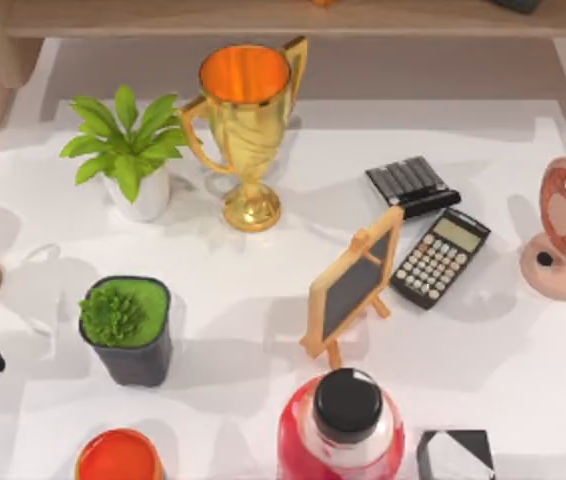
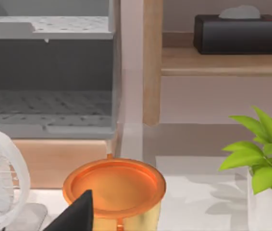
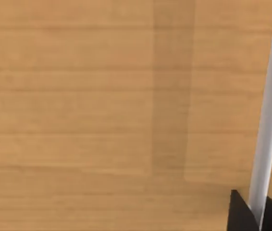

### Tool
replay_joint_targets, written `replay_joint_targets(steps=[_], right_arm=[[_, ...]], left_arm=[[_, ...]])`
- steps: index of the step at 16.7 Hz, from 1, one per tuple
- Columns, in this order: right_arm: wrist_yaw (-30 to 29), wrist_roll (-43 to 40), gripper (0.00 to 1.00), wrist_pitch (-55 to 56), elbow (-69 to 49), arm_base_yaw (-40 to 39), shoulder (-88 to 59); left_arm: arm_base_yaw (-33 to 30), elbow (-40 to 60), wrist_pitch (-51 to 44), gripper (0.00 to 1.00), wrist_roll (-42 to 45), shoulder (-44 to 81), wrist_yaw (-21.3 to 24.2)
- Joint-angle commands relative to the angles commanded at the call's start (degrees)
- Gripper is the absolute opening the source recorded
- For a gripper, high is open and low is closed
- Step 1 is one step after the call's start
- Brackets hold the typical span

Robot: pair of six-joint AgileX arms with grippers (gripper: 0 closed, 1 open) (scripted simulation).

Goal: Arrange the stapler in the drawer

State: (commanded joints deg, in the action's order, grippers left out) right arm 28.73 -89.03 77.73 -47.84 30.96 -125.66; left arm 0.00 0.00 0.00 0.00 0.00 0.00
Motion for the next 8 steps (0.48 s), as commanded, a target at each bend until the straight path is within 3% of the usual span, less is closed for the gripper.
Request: replay_joint_targets(steps=[8], right_arm=[[2.97,0.05,0.00,4.82,8.00,2.94,3.35]], left_arm=[[0.00,0.00,0.00,1.00,0.00,0.00,0.00]])
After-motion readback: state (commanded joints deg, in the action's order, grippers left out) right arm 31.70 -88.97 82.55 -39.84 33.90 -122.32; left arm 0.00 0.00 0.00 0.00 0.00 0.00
